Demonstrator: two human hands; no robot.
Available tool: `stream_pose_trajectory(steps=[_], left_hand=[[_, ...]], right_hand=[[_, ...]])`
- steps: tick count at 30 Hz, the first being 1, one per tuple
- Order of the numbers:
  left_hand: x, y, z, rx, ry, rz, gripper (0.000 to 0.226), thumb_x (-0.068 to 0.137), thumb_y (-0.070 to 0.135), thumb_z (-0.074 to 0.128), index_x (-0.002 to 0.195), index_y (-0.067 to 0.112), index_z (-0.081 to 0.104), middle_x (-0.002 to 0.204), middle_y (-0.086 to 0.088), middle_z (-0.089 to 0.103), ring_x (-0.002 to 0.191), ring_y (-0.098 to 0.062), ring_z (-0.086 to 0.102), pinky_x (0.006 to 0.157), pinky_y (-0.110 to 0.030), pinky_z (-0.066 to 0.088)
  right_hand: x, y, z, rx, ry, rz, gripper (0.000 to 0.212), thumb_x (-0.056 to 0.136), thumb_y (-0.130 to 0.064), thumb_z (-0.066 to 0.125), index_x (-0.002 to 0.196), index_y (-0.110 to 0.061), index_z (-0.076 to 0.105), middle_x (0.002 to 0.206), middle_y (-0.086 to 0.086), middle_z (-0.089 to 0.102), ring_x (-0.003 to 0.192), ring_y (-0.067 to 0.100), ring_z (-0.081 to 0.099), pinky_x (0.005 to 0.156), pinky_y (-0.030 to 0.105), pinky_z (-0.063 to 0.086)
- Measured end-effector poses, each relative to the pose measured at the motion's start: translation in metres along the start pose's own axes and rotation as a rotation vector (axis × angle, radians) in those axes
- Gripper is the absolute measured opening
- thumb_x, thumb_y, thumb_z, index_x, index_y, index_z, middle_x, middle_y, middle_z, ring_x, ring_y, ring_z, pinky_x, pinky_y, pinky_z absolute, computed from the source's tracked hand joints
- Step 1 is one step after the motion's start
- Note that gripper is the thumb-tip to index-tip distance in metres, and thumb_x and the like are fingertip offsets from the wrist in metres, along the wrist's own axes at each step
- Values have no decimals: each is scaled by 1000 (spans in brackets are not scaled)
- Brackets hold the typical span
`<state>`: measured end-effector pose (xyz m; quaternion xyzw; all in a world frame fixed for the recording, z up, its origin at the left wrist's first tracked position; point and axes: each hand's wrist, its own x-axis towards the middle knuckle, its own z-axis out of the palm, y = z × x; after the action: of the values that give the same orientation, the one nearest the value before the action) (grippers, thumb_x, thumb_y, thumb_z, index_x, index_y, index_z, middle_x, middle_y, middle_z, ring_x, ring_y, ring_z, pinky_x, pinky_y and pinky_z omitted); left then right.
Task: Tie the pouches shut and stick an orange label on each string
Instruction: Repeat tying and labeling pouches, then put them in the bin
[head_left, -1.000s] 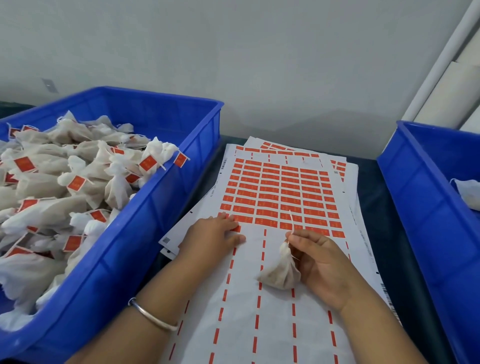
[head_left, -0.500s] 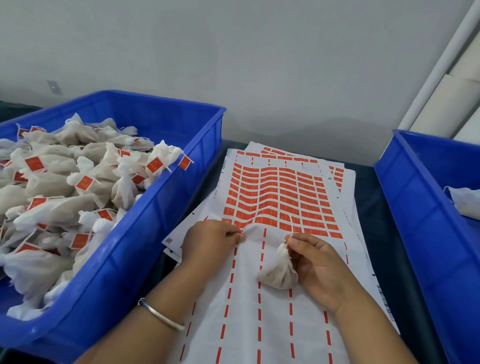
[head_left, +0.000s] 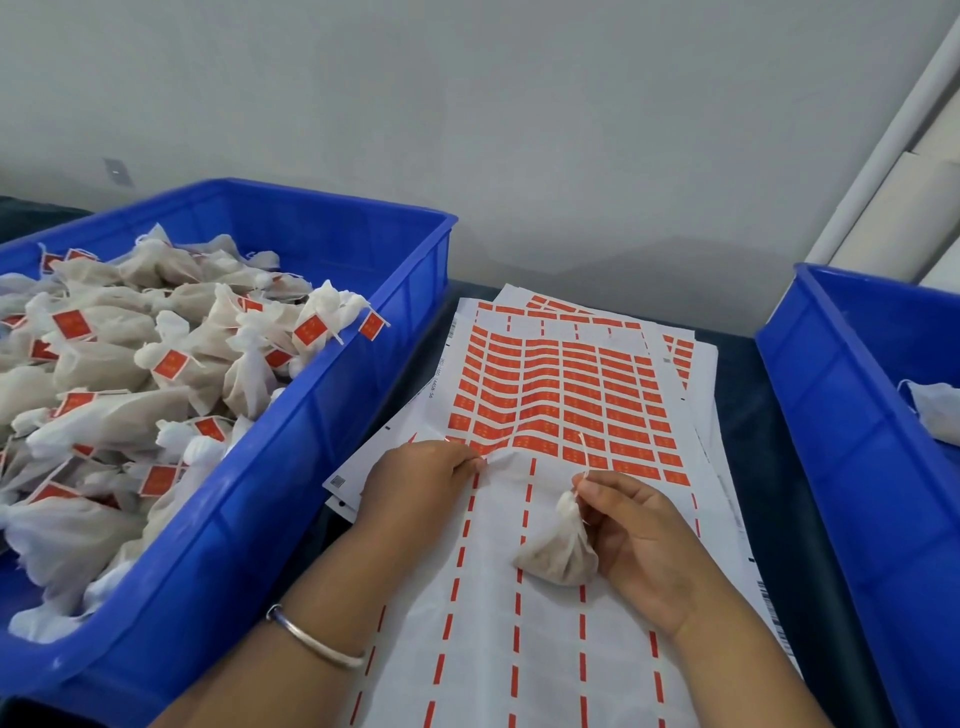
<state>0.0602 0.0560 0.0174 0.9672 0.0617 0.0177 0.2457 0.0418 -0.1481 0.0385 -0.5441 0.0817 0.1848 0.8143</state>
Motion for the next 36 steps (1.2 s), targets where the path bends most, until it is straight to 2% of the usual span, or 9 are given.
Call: stream_pose_trajectory(steps=[6, 11, 20, 22, 24, 27, 31, 33, 36], left_hand=[[5, 0, -2, -99, 45, -40, 29, 92, 41, 49, 117, 30, 61, 116, 10, 62, 83, -4, 52, 79, -16, 38], [4, 3, -3, -194, 76, -44, 29, 87, 43, 58, 114, 31, 61, 115, 12, 61, 88, -6, 55, 79, -19, 46], [4, 2, -2, -97, 81, 25, 28, 89, 40, 56, 113, 28, 65, 120, 12, 59, 102, -8, 53, 95, -25, 46], [5, 3, 1, -100, 86, 22, 26, 90, 40, 55, 111, 28, 64, 115, 12, 59, 97, -8, 55, 91, -23, 48], [6, 3, 3, -125, 118, 3, 16, 91, 39, 53, 102, 30, 61, 104, 14, 58, 84, -6, 55, 77, -14, 46], [8, 2, 2, -246, 227, -76, 9, 93, 32, 52, 84, 32, 52, 86, 15, 55, 72, -3, 54, 60, -7, 35], [10, 6, -13, -604, 483, -278, 9, 94, 23, 51, 88, 27, 55, 96, 4, 60, 82, -13, 59, 76, -23, 51], [8, 19, -29, -751, 603, -273, 10, 94, 22, 51, 88, 28, 56, 93, 5, 60, 81, -13, 58, 70, -21, 48], [-2, 51, -47, -890, 490, -185, 14, 93, 25, 52, 81, 31, 57, 85, 12, 60, 78, -9, 59, 62, -16, 42]], right_hand=[[-1, 0, 1, 1, -21, -10, 14, 65, -18, 69, 75, -22, 78, 92, 4, 75, 85, 20, 73, 68, 30, 59], [-3, -2, 2, -11, -35, -23, 12, 65, -17, 67, 71, -19, 78, 87, 5, 74, 79, 21, 72, 68, 29, 59], [-8, -11, 3, -31, -34, -137, 12, 64, -22, 68, 72, -22, 77, 84, 2, 73, 83, 22, 66, 87, 37, 55], [-9, -13, 3, -55, -24, -165, 13, 64, -23, 67, 73, -24, 77, 86, 1, 74, 83, 22, 68, 87, 38, 56], [-11, -15, 4, -79, -15, -198, 13, 64, -24, 67, 71, -27, 77, 83, -1, 74, 77, 19, 69, 80, 34, 57], [-13, -18, 5, -118, 11, -243, 12, 65, -26, 67, 71, -30, 76, 79, -3, 73, 71, 16, 69, 74, 29, 57], [-16, -21, 4, -115, 25, -286, 12, 73, -24, 66, 70, -30, 76, 72, -1, 71, 69, 17, 66, 77, 31, 56], [-17, -23, 4, -145, 24, -308, 11, 65, -30, 68, 71, -31, 76, 74, -1, 72, 71, 18, 68, 78, 30, 56], [-17, -24, 3, -211, 39, -349, 13, 63, -33, 69, 74, -33, 76, 80, -2, 74, 79, 18, 71, 78, 29, 56]])
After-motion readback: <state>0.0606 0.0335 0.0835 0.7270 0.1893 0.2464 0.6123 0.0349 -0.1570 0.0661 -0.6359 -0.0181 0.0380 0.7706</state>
